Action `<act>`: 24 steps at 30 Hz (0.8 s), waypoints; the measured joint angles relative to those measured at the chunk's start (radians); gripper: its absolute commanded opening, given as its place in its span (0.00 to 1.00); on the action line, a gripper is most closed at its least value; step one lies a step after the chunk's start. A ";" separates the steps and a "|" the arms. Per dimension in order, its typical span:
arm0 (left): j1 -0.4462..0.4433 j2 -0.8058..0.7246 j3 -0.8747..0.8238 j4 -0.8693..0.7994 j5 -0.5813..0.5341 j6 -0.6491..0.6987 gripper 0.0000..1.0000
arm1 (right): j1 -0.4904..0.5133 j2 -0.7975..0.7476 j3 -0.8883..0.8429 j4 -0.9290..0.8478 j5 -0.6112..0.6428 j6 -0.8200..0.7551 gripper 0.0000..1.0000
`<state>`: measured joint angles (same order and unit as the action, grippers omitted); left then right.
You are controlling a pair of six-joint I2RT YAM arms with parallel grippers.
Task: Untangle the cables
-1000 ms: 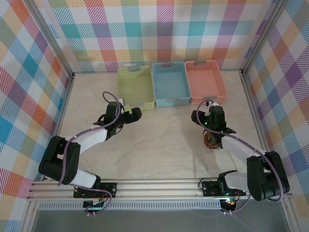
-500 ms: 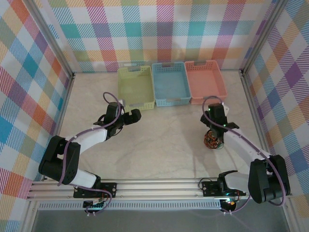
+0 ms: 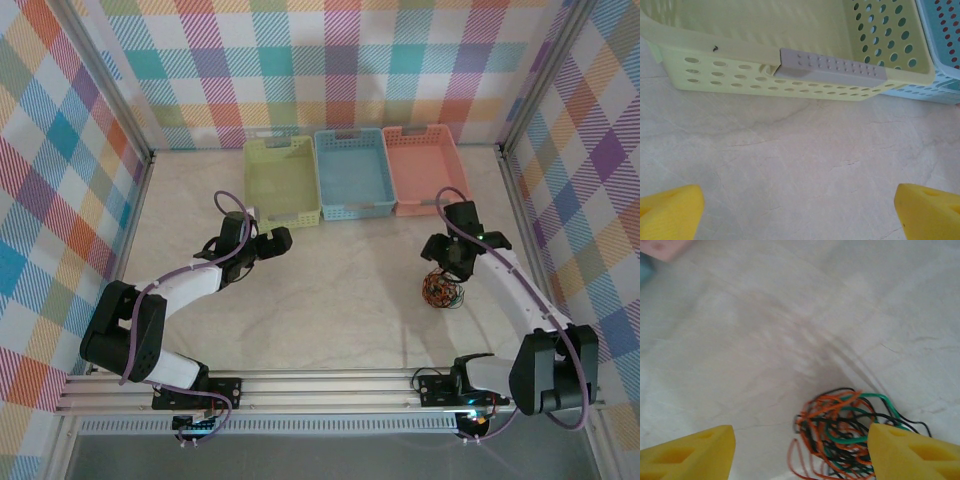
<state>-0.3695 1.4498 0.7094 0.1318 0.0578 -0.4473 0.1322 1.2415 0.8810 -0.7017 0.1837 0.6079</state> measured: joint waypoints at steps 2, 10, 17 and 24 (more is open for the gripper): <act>0.000 0.000 0.000 -0.002 0.000 0.000 0.97 | -0.050 0.007 -0.023 -0.008 -0.034 -0.006 0.72; 0.000 0.000 0.001 -0.003 0.000 0.000 0.97 | -0.136 0.151 -0.027 -0.023 -0.161 -0.048 0.71; 0.000 0.002 0.002 -0.003 0.000 0.003 0.97 | -0.117 0.222 -0.027 0.022 -0.309 -0.055 0.67; 0.000 0.004 0.009 -0.008 0.000 0.003 0.97 | 0.097 0.364 0.053 0.093 -0.380 -0.007 0.64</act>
<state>-0.3695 1.4536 0.7185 0.1238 0.0582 -0.4438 0.2291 1.6058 0.9337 -0.6083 -0.1967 0.6010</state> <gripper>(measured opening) 0.969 0.645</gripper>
